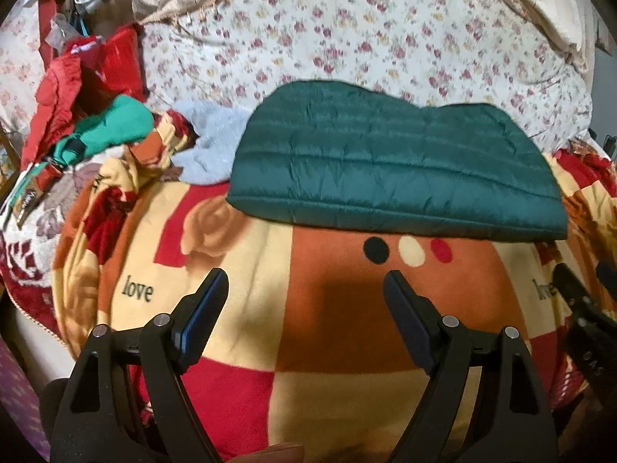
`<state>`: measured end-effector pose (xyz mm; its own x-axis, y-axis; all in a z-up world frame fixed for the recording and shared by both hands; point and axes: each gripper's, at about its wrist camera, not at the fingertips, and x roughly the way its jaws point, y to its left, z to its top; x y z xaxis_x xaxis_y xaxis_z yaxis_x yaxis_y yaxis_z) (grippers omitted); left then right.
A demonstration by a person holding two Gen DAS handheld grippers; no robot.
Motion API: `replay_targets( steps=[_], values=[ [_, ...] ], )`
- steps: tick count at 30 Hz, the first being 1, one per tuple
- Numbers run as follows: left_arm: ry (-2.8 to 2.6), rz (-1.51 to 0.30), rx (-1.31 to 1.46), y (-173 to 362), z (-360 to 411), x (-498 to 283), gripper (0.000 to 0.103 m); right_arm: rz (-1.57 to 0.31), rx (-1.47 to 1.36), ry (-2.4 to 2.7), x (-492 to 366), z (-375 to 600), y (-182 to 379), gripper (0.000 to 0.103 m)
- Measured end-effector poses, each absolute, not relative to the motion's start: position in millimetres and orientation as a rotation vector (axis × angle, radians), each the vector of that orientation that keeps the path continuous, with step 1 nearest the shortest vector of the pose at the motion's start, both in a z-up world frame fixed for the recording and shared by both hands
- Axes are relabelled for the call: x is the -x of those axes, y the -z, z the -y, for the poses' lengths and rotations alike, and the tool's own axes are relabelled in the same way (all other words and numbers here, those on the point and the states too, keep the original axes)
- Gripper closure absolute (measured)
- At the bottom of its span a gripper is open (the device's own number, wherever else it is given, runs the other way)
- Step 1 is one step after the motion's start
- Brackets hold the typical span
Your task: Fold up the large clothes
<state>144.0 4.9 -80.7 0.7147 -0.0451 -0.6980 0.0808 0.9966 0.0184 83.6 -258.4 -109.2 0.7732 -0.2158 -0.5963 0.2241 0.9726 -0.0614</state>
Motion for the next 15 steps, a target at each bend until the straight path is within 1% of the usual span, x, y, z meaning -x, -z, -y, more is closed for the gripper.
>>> replay_targets(
  steps=[6, 15],
  values=[
    [0.081, -0.738, -0.052, 62, -5, -121, 0.020, -0.637, 0.019, 0.244, -67, 252, 101, 0.018],
    [0.090, -0.702, -0.043, 40, -5, -97, 0.020, -0.706, -0.001, 0.237, -51, 260, 104, 0.018]
  ],
)
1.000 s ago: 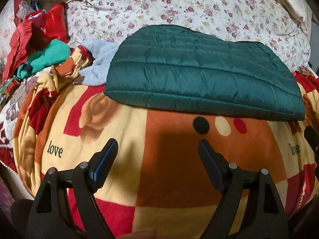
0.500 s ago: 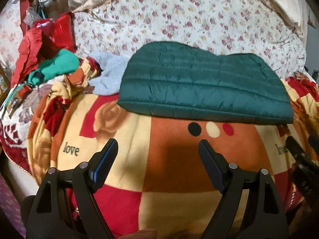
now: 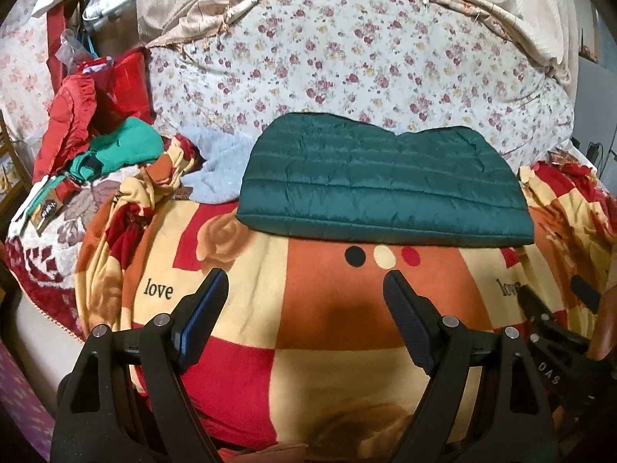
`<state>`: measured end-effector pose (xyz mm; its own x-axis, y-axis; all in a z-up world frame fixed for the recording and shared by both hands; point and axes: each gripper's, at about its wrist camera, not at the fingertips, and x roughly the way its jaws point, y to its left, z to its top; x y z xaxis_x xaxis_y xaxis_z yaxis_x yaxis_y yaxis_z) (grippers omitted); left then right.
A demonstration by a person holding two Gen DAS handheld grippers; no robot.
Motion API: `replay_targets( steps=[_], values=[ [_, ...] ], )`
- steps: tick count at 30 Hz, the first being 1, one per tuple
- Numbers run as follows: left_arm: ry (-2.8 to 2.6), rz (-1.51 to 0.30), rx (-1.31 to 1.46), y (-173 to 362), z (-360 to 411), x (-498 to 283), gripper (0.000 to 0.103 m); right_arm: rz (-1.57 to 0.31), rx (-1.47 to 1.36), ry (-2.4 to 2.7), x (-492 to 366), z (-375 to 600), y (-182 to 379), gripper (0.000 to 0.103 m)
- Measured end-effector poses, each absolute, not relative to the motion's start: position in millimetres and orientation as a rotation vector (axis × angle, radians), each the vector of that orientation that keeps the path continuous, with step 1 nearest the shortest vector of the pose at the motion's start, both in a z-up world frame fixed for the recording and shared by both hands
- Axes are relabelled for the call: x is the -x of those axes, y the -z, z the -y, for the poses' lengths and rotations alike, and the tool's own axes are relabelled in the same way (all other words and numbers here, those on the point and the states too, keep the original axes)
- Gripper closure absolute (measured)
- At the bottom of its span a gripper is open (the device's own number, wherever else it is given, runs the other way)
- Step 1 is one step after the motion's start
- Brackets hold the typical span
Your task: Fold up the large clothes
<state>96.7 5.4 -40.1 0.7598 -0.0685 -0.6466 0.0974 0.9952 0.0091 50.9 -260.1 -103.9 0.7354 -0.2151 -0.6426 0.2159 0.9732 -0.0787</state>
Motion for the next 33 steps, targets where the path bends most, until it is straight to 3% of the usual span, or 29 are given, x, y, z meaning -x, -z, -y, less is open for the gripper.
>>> replay_targets(
  steps=[33],
  values=[
    [0.125, -0.753, -0.097, 50, 7, -85, 0.020, -0.750, -0.139, 0.184, -54, 212, 102, 0.014]
  ],
)
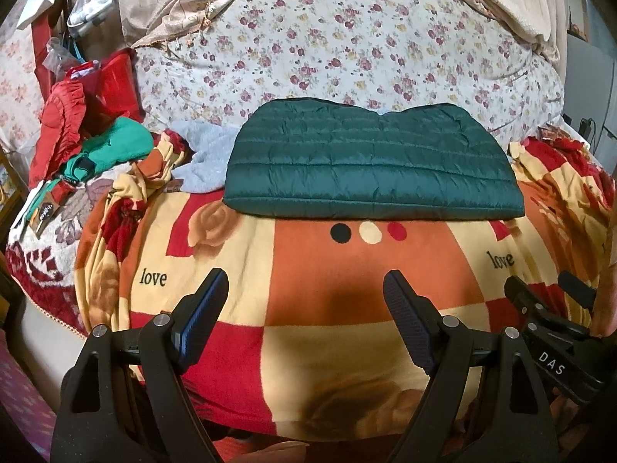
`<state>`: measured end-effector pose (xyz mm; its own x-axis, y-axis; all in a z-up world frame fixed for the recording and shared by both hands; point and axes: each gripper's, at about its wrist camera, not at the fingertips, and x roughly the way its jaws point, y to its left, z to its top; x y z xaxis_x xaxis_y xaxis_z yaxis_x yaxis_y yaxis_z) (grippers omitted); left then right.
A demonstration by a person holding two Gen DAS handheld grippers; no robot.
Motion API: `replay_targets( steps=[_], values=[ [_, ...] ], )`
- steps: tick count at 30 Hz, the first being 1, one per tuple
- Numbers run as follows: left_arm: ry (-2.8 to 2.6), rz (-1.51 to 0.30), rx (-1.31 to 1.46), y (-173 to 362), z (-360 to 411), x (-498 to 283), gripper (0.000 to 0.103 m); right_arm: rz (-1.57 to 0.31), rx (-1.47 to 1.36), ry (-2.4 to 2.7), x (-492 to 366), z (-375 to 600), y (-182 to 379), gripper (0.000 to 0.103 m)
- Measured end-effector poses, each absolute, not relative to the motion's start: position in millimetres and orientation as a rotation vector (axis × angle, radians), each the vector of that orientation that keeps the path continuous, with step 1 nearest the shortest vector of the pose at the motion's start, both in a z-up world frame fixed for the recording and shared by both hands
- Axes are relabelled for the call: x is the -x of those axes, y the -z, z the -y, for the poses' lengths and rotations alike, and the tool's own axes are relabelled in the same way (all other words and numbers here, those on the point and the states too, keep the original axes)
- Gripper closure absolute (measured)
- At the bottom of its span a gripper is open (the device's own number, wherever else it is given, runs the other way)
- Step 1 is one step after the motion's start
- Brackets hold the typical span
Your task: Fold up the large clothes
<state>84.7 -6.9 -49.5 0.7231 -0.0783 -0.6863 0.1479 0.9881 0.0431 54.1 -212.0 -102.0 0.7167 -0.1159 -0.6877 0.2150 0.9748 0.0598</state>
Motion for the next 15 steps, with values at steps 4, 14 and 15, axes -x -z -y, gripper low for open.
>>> replay_targets(
  steps=[4, 14, 15],
  values=[
    [0.128, -0.761, -0.109, 52.2, 9.3, -83.7, 0.020, -0.750, -0.138, 0.190, -55.6, 209.9, 101.4, 0.014],
    [0.131, -0.764, -0.116, 53.1, 11.4, -83.2, 0.020, -0.742, -0.129, 0.205, -57.0, 206.5, 98.8, 0.014],
    [0.132, -0.767, -0.117, 53.8, 12.0, -83.7, 0.020, -0.742, -0.126, 0.207, -57.1, 206.3, 98.4, 0.014]
  ],
)
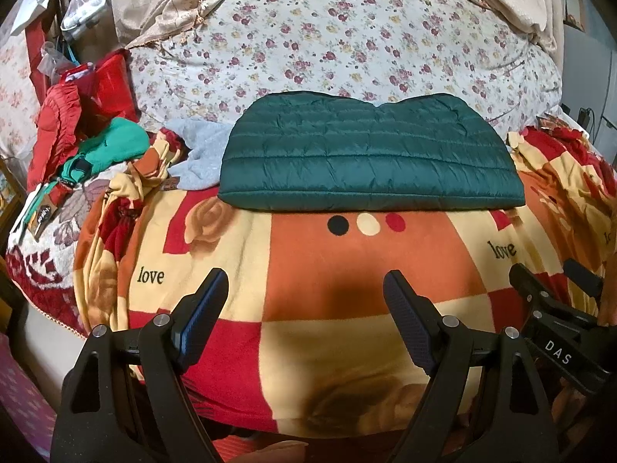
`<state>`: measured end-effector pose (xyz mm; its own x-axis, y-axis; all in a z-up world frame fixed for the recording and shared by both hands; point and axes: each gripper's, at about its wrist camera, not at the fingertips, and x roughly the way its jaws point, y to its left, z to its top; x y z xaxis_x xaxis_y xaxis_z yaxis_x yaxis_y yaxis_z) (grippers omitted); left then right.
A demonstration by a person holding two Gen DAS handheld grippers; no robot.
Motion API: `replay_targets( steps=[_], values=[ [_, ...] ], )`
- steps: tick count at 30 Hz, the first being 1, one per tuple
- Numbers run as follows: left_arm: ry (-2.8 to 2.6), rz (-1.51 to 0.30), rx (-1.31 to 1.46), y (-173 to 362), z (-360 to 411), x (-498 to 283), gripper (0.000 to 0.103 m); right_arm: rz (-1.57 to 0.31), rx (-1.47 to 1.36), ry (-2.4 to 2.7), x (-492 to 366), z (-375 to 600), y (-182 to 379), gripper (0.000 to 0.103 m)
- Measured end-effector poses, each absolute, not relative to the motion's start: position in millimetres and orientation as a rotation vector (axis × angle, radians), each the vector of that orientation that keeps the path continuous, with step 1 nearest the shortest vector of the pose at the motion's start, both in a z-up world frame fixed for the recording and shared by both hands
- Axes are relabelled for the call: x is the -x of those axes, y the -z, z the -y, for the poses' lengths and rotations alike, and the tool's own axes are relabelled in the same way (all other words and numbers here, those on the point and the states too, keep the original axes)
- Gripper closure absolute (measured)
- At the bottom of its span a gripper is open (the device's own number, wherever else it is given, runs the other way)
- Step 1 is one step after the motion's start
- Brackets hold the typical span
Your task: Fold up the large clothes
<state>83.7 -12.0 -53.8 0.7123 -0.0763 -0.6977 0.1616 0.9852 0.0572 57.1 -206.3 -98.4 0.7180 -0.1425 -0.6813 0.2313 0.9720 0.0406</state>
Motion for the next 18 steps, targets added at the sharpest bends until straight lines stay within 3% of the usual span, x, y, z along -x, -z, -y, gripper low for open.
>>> replay_targets(
  steps=[18],
  values=[
    [0.154, -0.804, -0.115, 62, 11, -95, 0.020, -0.767, -0.075, 0.249, -71, 204, 97, 0.014]
  ],
)
